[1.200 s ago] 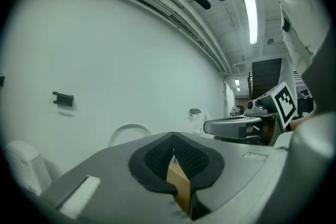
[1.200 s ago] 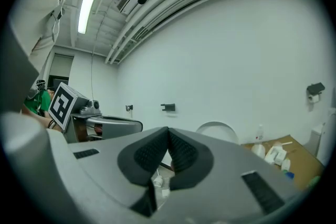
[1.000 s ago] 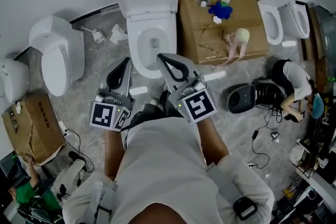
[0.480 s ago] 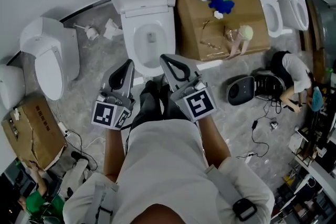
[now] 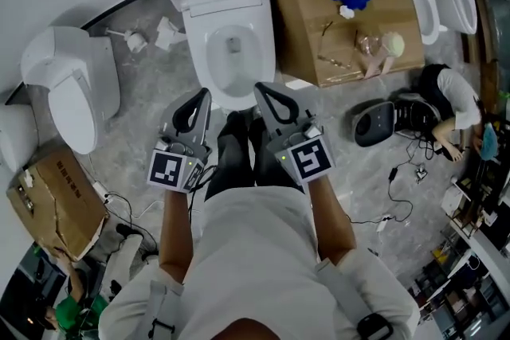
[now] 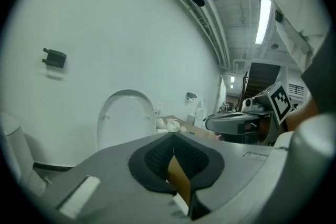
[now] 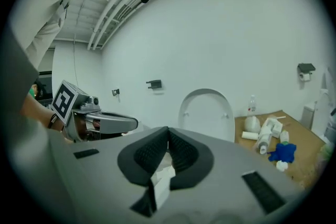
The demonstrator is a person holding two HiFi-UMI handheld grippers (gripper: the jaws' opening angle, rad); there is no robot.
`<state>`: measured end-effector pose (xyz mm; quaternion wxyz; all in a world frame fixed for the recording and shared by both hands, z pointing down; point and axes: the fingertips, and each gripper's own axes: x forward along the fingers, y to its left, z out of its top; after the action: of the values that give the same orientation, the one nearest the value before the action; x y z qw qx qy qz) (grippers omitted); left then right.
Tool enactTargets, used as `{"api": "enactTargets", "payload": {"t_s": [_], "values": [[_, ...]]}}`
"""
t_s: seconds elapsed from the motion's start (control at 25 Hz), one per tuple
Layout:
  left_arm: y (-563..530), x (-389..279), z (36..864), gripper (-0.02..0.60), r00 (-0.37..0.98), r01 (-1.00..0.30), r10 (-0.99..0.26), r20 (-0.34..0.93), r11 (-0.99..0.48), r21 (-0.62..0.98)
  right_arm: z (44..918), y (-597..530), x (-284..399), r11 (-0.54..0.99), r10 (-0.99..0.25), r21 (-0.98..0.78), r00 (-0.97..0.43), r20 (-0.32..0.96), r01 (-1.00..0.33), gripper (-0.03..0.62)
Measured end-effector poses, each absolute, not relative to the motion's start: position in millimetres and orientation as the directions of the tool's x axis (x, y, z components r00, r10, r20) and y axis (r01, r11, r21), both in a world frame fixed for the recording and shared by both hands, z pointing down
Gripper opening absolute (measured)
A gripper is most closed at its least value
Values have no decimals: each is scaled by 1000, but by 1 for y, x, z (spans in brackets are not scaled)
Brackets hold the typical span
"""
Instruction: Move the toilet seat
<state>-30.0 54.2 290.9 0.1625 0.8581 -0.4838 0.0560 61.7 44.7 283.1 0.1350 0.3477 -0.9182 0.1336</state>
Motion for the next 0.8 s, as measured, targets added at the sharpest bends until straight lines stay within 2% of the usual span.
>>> {"api": "enactTargets", "payload": {"t_s": [0.48,0.56,0.76,0.8], "values": [[56,-23,388,18,547,-836,-771,328,-477,273,386,48,65,704,-559,-208,-710,428,-679,5],[57,-22,409,25,549,-835,-762,343,-475,280,405,50,64,705,-548,-216,-712,438,-675,55],[59,-24,458,34,542,-839,-752,375,-459,292,451,51,63,684,-539,-243,-701,466,-688,59],[59,-25,467,41,539,-841,-751,382,-452,298,461,51,63,682,-533,-248,-700,475,-688,105]]}}
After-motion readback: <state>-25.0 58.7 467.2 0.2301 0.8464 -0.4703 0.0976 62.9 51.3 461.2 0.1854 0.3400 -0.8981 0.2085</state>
